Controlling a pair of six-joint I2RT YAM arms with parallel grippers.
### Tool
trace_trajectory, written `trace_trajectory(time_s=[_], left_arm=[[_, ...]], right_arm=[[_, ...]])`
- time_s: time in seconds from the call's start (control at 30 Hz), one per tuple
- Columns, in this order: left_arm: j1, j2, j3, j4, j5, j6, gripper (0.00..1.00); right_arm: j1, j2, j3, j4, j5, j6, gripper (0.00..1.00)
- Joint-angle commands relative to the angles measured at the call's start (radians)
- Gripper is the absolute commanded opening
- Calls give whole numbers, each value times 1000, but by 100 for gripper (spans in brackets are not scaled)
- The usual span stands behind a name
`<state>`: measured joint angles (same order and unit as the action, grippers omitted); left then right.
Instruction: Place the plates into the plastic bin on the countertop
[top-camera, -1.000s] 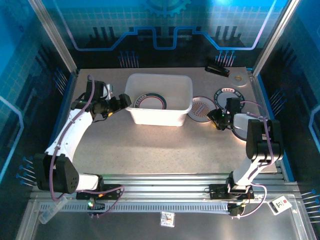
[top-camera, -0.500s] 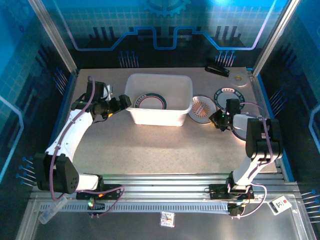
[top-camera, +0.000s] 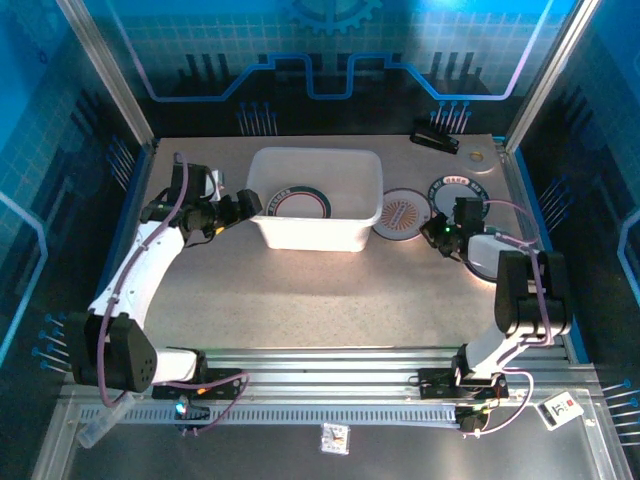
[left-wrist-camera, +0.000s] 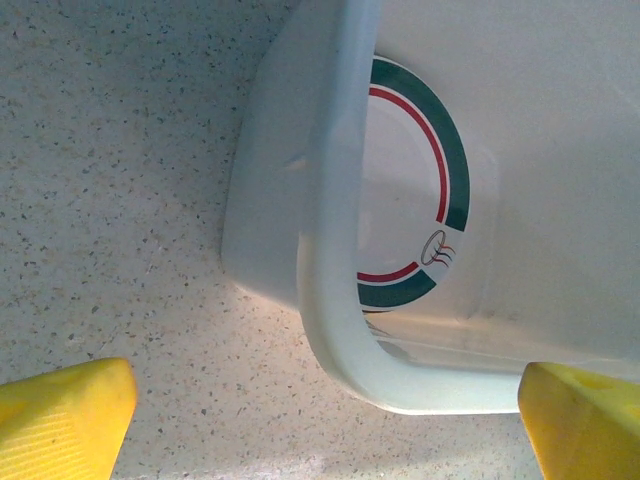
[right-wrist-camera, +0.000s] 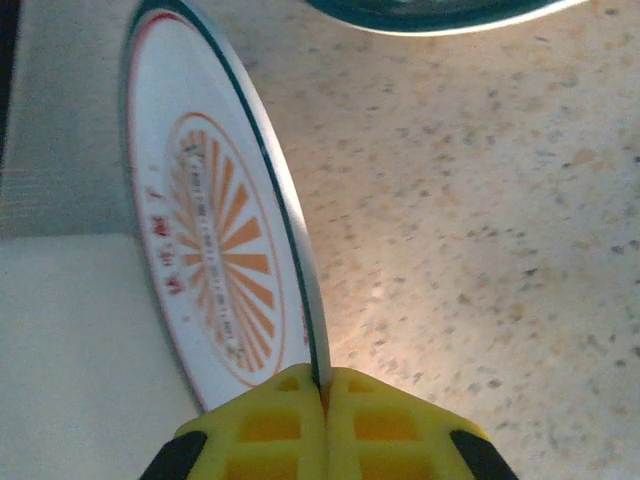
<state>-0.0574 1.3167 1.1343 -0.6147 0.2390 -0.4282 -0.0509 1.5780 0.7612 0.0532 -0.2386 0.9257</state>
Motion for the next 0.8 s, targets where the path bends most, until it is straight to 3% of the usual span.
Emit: trace_trajectory(time_s=[0.0,0.37,0.57,0.77], left_arm=[[-7,-40,-16,6,-3,2,99],[-7,-92,-33,15,10,7,99],[-7,-94,-47,29,15,9,99],[-7,-86,-48,48,16,8,99]], right_arm=[[14,-122,2,-60,12,-50,0],[-41,-427,111,-267,4,-103,0],[-3,-428,273,-346,-36,-129,0],[117,-338,455,-383,-25,-163,0]])
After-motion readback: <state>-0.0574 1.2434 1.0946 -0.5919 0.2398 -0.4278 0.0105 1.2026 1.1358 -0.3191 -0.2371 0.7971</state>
